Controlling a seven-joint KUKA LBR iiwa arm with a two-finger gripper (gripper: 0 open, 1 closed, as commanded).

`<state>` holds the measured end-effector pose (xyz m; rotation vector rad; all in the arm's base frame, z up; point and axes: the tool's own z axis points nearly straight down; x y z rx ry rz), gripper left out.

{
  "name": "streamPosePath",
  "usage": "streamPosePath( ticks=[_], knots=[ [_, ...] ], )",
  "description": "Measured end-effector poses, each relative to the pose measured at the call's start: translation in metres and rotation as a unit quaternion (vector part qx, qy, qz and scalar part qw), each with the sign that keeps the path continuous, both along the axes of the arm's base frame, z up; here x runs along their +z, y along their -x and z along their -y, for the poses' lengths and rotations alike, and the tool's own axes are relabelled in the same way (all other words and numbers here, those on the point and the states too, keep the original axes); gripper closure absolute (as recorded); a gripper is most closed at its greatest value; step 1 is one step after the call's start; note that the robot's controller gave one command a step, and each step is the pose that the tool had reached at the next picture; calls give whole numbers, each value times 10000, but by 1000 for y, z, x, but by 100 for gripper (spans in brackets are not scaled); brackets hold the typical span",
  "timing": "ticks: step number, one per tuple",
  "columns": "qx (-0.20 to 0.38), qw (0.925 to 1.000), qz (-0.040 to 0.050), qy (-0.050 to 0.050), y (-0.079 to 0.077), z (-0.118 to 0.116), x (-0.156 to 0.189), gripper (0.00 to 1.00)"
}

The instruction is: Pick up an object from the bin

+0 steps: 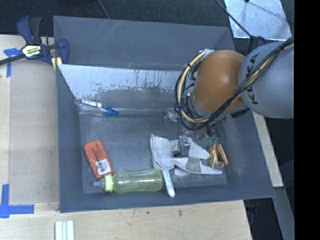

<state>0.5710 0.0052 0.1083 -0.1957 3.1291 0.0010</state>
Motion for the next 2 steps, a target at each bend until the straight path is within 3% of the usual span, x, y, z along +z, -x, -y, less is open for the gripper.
streamPosePath(
  ticks=[1,2],
  knots=[
    [-1388,9903,-14,0,14,-9,-11,100],
    [-1390,9903,-14,-1,14,-9,-11,100]
  ],
)
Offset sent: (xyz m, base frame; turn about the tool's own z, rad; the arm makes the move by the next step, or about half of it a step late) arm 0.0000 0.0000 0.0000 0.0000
